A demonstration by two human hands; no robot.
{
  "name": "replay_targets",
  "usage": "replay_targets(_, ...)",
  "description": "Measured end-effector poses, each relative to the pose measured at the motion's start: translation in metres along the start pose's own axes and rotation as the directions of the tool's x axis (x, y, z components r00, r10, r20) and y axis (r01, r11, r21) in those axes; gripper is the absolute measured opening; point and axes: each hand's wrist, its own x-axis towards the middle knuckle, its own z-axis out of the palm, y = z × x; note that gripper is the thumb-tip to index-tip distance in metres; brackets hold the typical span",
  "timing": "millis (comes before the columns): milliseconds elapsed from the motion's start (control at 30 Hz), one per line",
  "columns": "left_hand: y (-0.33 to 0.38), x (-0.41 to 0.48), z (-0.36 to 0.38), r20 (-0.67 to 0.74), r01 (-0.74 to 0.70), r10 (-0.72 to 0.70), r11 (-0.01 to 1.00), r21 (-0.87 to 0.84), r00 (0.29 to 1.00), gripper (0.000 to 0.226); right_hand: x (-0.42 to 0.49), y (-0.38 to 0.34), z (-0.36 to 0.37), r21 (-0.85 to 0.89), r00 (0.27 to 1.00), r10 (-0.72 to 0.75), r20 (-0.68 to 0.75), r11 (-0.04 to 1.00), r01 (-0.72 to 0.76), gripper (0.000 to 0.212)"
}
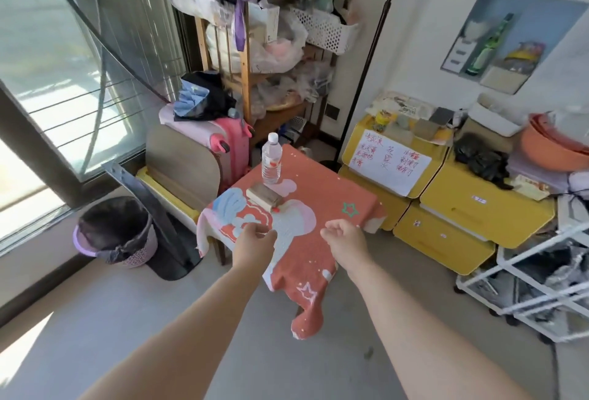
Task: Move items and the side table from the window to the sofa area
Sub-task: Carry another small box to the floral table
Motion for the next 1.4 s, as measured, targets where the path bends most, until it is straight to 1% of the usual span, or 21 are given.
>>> replay_targets(133,0.010,0.040,0.014,-0.020,0.046,-0.046,0.999,0.002,0.999,0.012,0.047,-0.005,0.005,-0.032,0.998,0.025,0.056,0.999,-0.023,0.028)
replay_targets(200,0.015,0.059,0.020,-0.037,0.075,-0.076,0.997,-0.031,0.996,0.007,0.072,-0.009,0.005,-0.054,0.996,0.022,0.088,0.998,-0.017,0.028)
replay_targets(233,0.019,0.076,0.027,-0.063,0.092,-0.095,0.995,-0.044,0.993,0.004,0.094,-0.013,0.005,-0.064,0.993,0.017,0.117,0.998,-0.010,0.027)
replay_targets(300,0.025,0.097,0.034,-0.098,0.121,-0.125,0.992,-0.040,0.987,0.008,0.124,-0.018,0.007,-0.071,0.986,0.011,0.167,0.997,0.000,0.027)
replay_targets(367,0.034,0.120,0.046,-0.147,0.152,-0.162,0.985,-0.077,0.976,0.004,0.161,-0.022,0.010,-0.071,0.976,-0.005,0.218,0.997,0.021,0.027)
replay_targets(467,0.048,0.153,0.065,-0.253,0.196,-0.224,0.972,-0.131,0.941,0.014,0.219,-0.031,0.012,-0.089,0.947,-0.034,0.319,0.994,0.066,0.028)
replay_targets(600,0.067,0.182,0.088,-0.343,0.267,-0.324,0.942,-0.204,0.882,0.016,0.277,-0.040,0.013,-0.123,0.890,-0.034,0.455,0.987,0.101,0.029)
replay_targets(700,0.071,0.194,0.102,-0.347,0.281,-0.365,0.921,-0.270,0.864,0.017,0.305,-0.044,0.015,-0.135,0.860,-0.039,0.508,0.983,0.124,0.029)
replay_targets(767,0.070,0.205,0.111,-0.362,0.302,-0.399,0.906,-0.297,0.842,0.014,0.326,-0.044,0.020,-0.164,0.836,-0.020,0.549,0.978,0.132,0.027)
replay_targets(833,0.067,0.212,0.115,-0.385,0.314,-0.417,0.900,-0.303,0.823,0.004,0.340,-0.040,0.029,-0.190,0.824,-0.017,0.567,0.970,0.151,0.021)
replay_targets(900,0.061,0.219,0.116,-0.412,0.324,-0.437,0.891,-0.318,0.800,0.010,0.350,-0.035,0.039,-0.208,0.818,-0.015,0.576,0.964,0.164,0.012)
replay_targets(967,0.054,0.229,0.117,-0.419,0.340,-0.462,0.879,-0.335,0.782,0.005,0.360,-0.028,0.052,-0.230,0.803,0.000,0.596,0.958,0.170,0.011)
replay_targets(1067,0.041,0.242,0.117,-0.415,0.364,-0.486,0.867,-0.341,0.769,0.006,0.368,-0.017,0.068,-0.284,0.782,0.046,0.621,0.944,0.170,0.016)
replay_targets(1167,0.024,0.264,0.118,-0.418,0.376,-0.499,0.860,-0.345,0.759,0.006,0.381,-0.007,0.091,-0.308,0.770,0.077,0.633,0.938,0.159,0.022)
replay_targets(1267,0.002,0.289,0.119,-0.408,0.419,-0.525,0.848,-0.325,0.747,0.008,0.396,0.002,0.116,-0.330,0.759,0.107,0.642,0.932,0.148,0.026)
replay_targets(1400,-0.028,0.322,0.125,-0.392,0.452,-0.556,0.828,-0.330,0.733,0.023,0.412,0.016,0.153,-0.346,0.748,0.142,0.648,0.930,0.123,0.037)
